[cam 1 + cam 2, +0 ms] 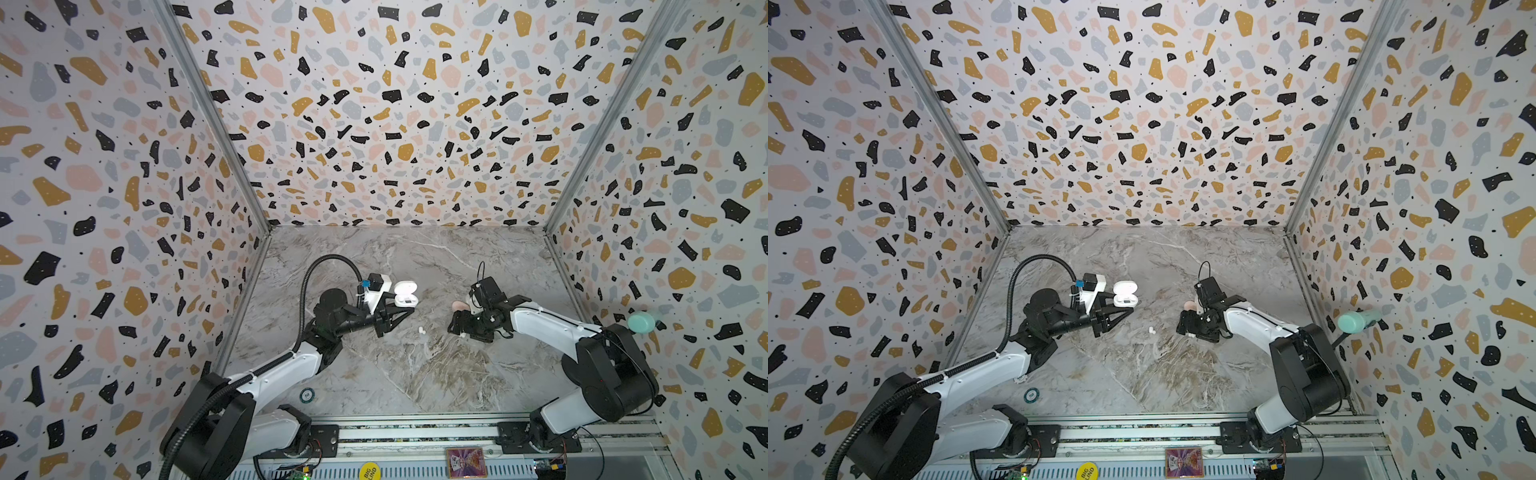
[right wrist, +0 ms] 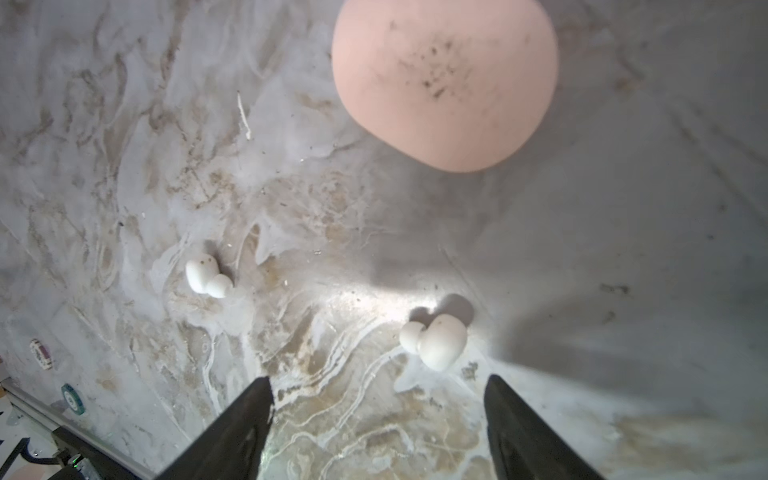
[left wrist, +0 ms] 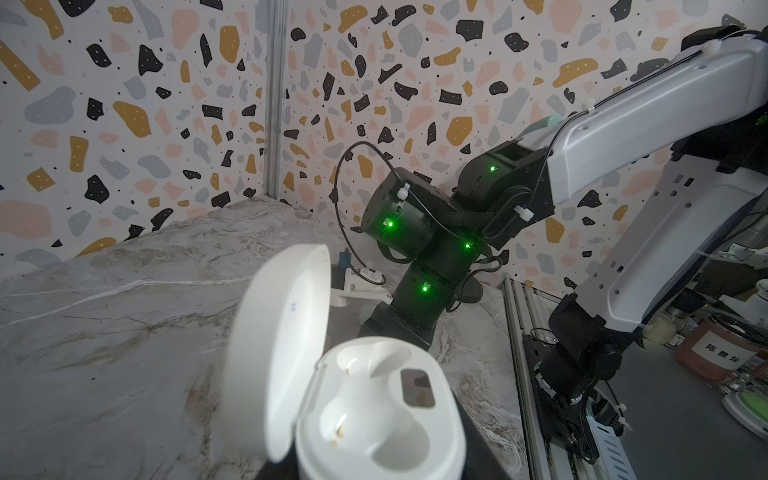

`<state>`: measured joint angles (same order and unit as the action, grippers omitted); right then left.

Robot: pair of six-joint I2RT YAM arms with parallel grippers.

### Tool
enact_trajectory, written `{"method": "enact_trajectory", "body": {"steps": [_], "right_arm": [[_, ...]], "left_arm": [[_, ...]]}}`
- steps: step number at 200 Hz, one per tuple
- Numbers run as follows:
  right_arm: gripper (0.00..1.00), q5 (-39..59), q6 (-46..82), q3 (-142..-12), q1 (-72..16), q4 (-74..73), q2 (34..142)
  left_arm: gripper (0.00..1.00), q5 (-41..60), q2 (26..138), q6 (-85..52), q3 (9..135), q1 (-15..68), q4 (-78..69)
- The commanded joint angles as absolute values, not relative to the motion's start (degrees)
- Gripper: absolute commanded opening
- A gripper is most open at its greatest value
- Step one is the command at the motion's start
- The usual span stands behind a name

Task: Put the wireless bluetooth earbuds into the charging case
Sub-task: 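Withdraw the right gripper from the open white case toward the white earbuds, then lower the right gripper onto a white earbud and close its fingers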

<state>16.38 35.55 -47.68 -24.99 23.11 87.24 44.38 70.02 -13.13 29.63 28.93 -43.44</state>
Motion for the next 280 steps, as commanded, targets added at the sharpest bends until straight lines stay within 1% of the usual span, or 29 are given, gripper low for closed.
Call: {"method": "enact_trajectory", "body": {"steps": [1, 76, 137, 165, 190, 201, 230, 244, 270, 280], "right_arm": [[0.81, 16.95, 35.77, -47.07, -24.56, 20.73, 87.75], [0.8, 21.97, 36.91, -45.37, -24.65, 15.23, 88.59], [0.8, 25.37, 37.97, -49.83, -27.63, 14.94, 88.47], [0.8, 25.24, 37.95, -51.3, -28.74, 15.38, 89.29], [0.8, 22.88, 37.62, -52.02, -28.74, 17.57, 89.12], [0.77, 21.39, 37.66, -52.44, -28.81, 18.82, 89.05], [0.75, 16.98, 38.6, -53.77, -29.48, 21.27, 89.74], [0.72, 15.9, 39.15, -53.97, -29.79, 21.32, 90.5], [0.59, 14.47, 40.43, -54.34, -30.38, 20.83, 92.44], [0.57, 14.21, 40.94, -54.57, -30.76, 20.45, 93.22]], "left_arm": [[0.32, 44.3, 69.03, -13.09, 29.27, 28.58, -46.74], [0.32, 44.3, 68.99, -13.12, 29.26, 28.56, -46.54], [0.32, 44.21, 68.7, -13.1, 29.09, 28.41, -46.41], [0.32, 44.21, 68.56, -13.15, 29.09, 28.38, -46.32], [0.32, 44.25, 68.3, -13.12, 29.03, 28.32, -46.11], [0.32, 44.16, 68.16, -13.14, 29.0, 28.3, -46.07], [0.32, 44.21, 68.37, -13.2, 29.17, 28.3, -46.4], [0.32, 44.21, 68.47, -13.27, 29.23, 28.3, -46.54], [0.32, 44.3, 68.31, -13.29, 29.14, 28.3, -46.45], [0.32, 44.3, 68.2, -13.35, 29.05, 28.3, -46.41]]}}
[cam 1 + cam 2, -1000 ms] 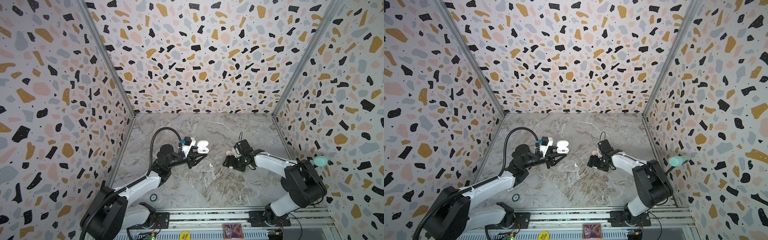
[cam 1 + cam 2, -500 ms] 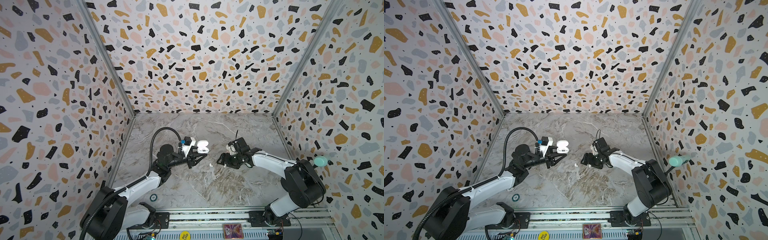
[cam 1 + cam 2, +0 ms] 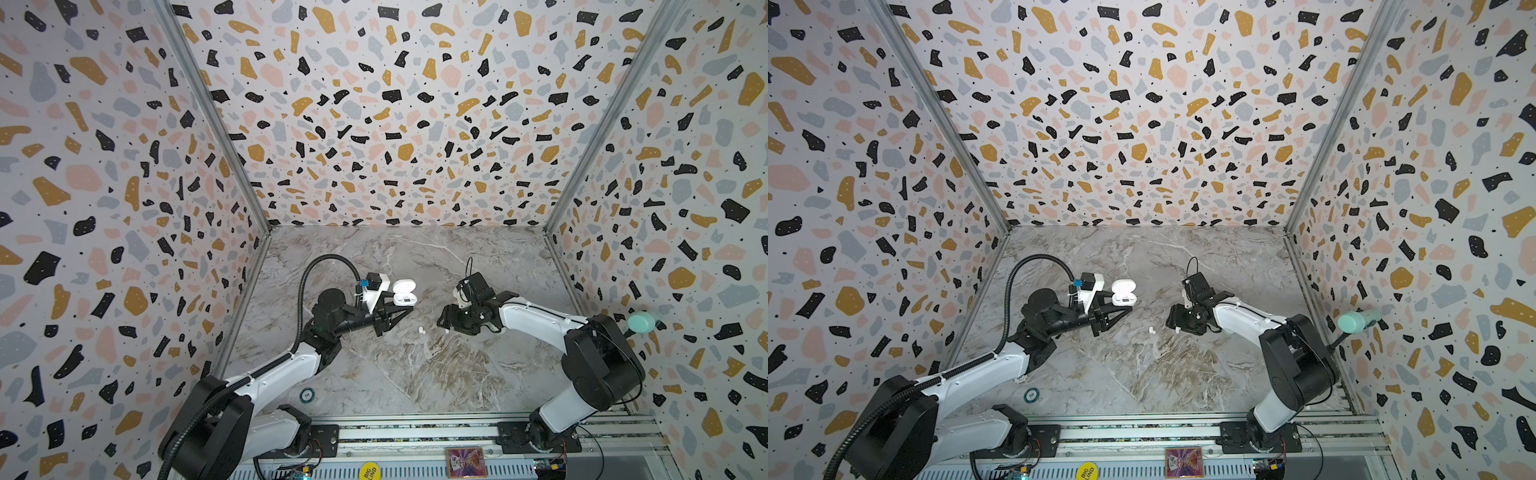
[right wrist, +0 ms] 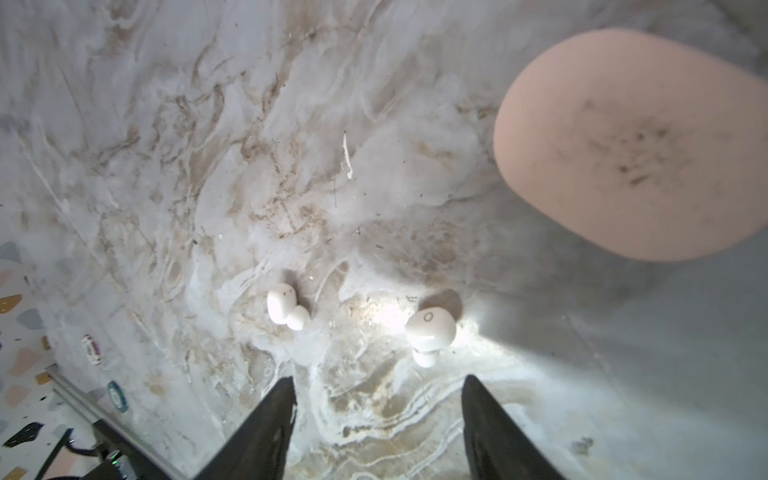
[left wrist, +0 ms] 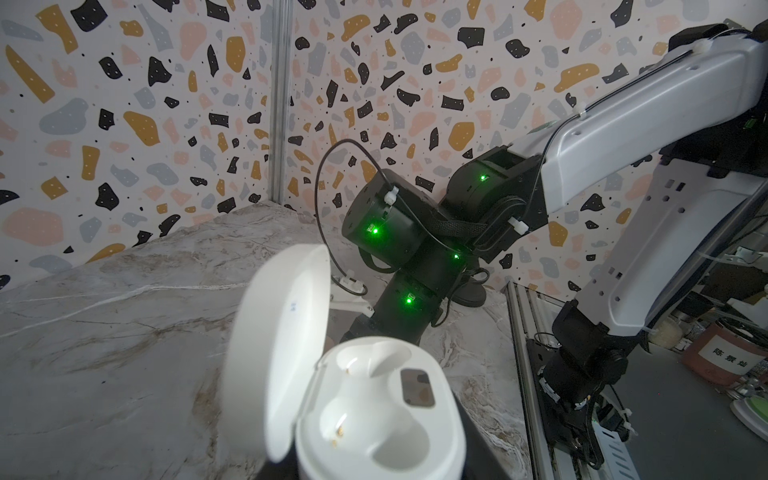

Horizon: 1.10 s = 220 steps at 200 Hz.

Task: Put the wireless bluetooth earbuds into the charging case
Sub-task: 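Lower the right gripper onto a white earbud and close its fingers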

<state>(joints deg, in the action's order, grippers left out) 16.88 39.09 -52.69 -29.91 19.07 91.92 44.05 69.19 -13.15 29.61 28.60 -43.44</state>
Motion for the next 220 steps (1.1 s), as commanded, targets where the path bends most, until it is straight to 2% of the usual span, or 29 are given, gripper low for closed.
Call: {"method": "enact_trajectory", "body": {"steps": [1, 108, 136, 220], "right_arm": [[0.57, 14.18, 40.99, -54.62, -30.8, 20.42, 93.28], [0.51, 10.82, 40.8, -59.77, -32.23, 22.81, 99.7], [0.51, 7.0, 38.52, -61.86, -32.39, 26.98, 100.57], [0.4, 5.68, 37.1, -65.04, -33.88, 29.34, 103.36]], "left_arm": [[0.32, 44.3, 68.2, -13.36, 29.03, 28.3, -46.41], [0.32, 44.21, 67.85, -13.1, 29.18, 28.3, -46.26], [0.32, 44.2, 67.59, -13.11, 29.18, 28.21, -46.05], [0.32, 44.12, 67.72, -13.17, 29.27, 28.21, -46.0]]}}
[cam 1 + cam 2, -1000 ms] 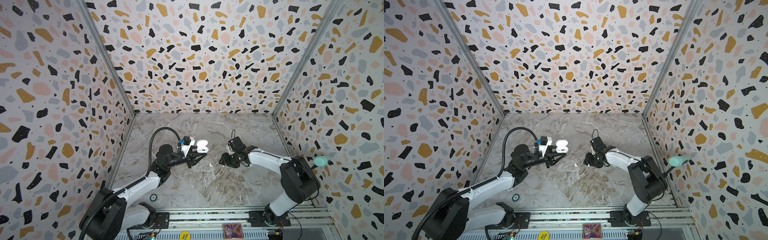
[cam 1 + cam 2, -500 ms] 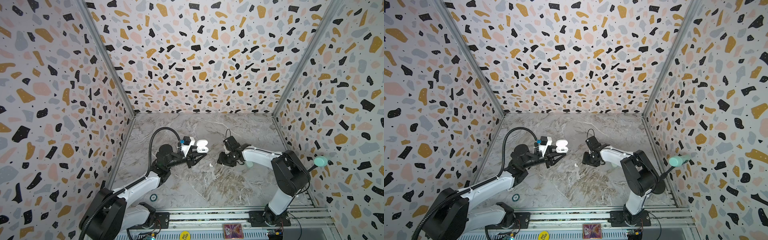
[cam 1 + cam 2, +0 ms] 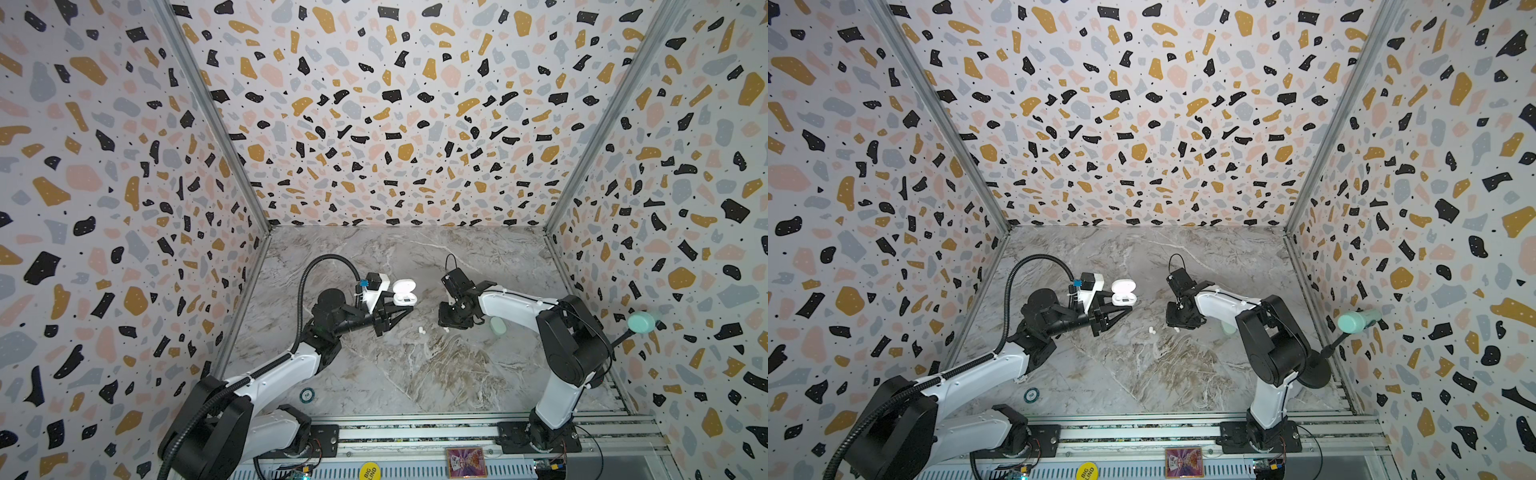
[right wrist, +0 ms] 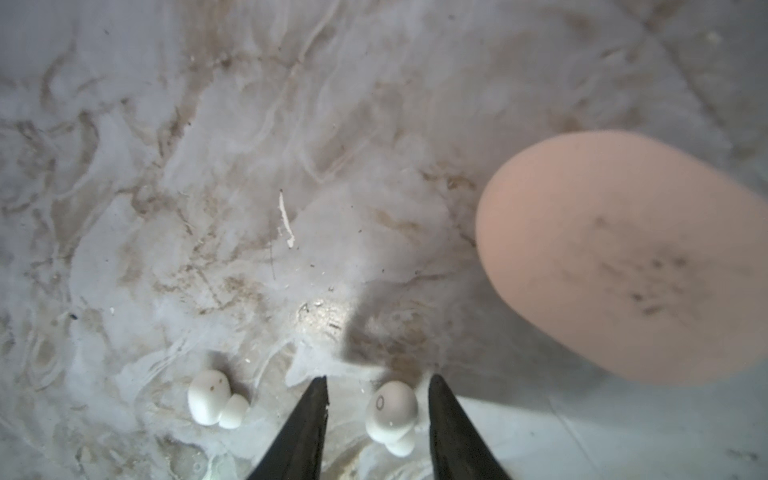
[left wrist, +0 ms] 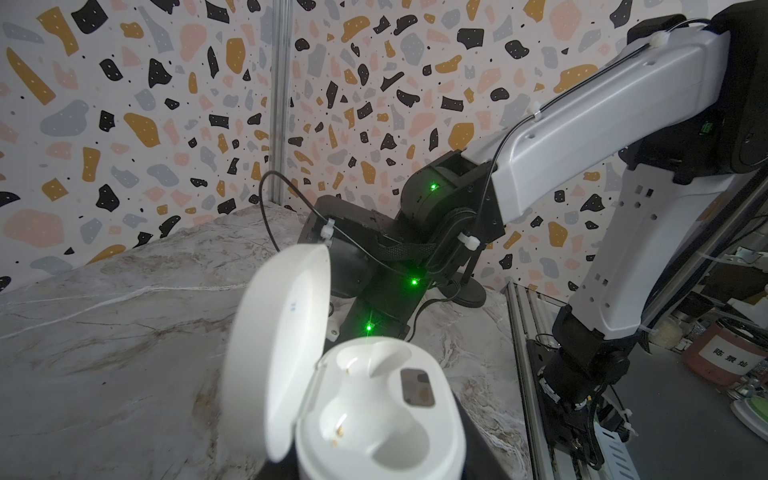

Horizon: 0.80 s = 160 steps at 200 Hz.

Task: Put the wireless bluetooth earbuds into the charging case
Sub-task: 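Lower the right gripper onto a white earbud and close its fingers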

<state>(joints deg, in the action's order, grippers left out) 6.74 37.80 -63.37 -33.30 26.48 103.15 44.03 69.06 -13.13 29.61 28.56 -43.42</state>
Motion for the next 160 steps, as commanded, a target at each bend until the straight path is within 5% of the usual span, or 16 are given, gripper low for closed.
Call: {"method": "enact_trajectory", "body": {"steps": [1, 160], "right_arm": [[0.4, 5.69, 37.14, -65.04, -33.9, 29.3, 103.36], [0.27, 0.27, 33.75, -69.17, -35.67, 36.1, 107.37]], "left_arm": [[0.32, 44.12, 67.74, -13.13, 29.27, 28.21, -45.98], [0.32, 44.03, 67.85, -13.27, 29.42, 28.13, -46.06]]}}
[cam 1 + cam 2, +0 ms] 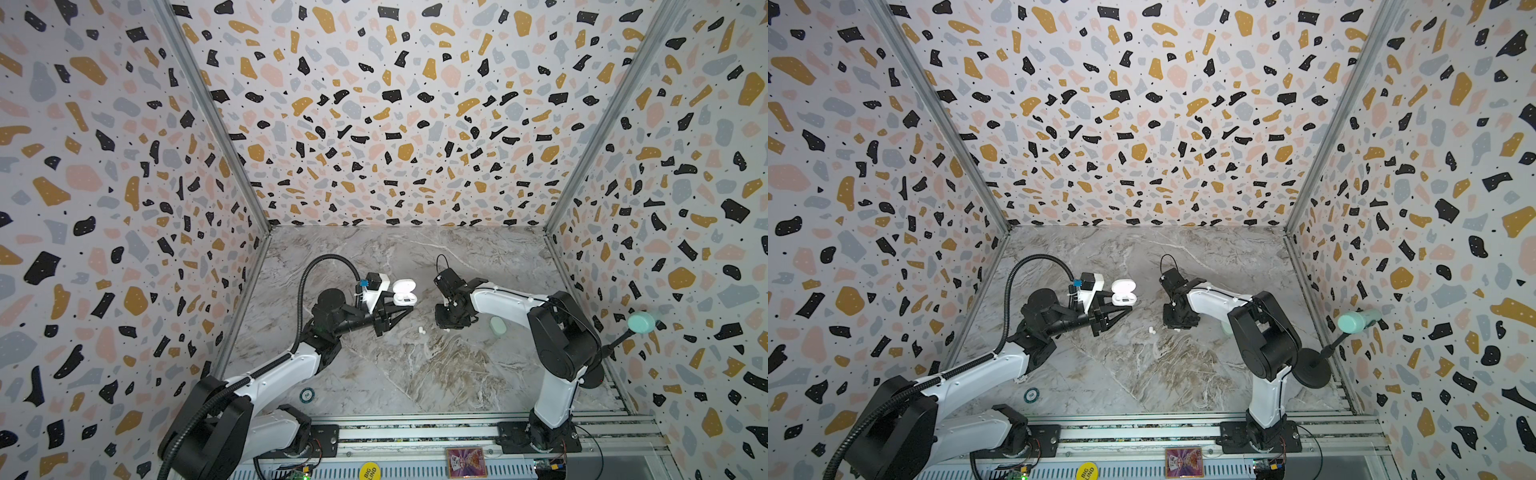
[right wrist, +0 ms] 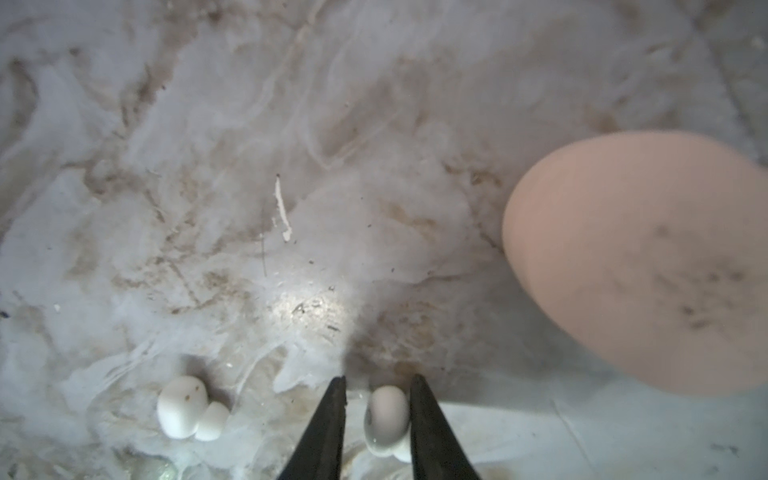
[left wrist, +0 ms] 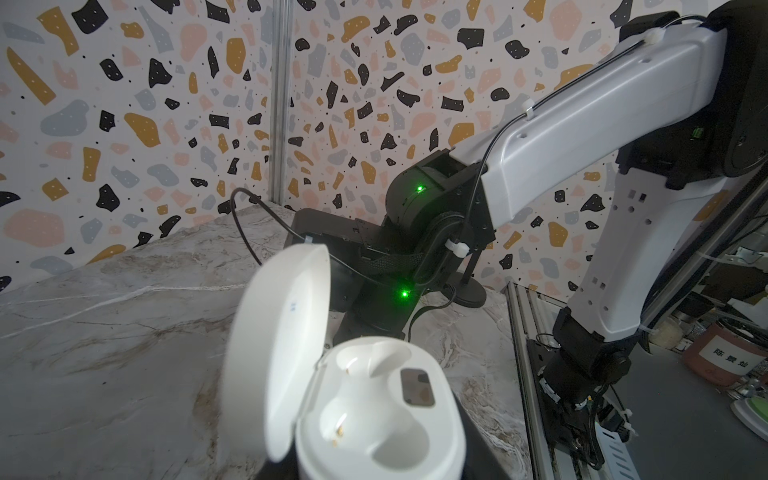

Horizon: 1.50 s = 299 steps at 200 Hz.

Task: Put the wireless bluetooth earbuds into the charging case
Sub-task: 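Lower the right gripper onto a white earbud and close its fingers, then carry the white earbud with the right gripper to the open white case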

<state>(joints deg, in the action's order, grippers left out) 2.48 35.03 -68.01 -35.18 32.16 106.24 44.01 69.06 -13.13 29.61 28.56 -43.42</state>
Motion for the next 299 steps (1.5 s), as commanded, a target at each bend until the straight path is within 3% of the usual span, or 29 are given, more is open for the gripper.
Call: {"method": "enact_trajectory", "body": {"steps": [1, 64, 124, 217, 299], "right_arm": [[0.27, 0.22, 33.75, -69.17, -35.72, 36.11, 107.39], [0.13, -0.01, 33.66, -68.91, -36.39, 35.96, 106.5], [0.12, 4.73, 33.4, -68.87, -35.88, 34.57, 94.33], [0.12, 23.85, 25.86, -73.55, -32.64, 31.74, 73.64], [0.12, 40.84, 23.22, -76.56, -32.39, 27.88, 70.93]], "left_arm": [[0.32, 44.03, 67.85, -13.31, 29.43, 28.13, -46.05], [0.32, 43.95, 67.68, -13.32, 29.33, 28.06, -46.05], [0.32, 44.21, 67.93, -14.79, 28.92, 28.05, -48.81], [0.33, 48.74, 72.19, -20.05, 32.5, 28.21, -58.13], [0.33, 50.23, 75.39, -18.33, 34.89, 31.01, -58.97]]}}
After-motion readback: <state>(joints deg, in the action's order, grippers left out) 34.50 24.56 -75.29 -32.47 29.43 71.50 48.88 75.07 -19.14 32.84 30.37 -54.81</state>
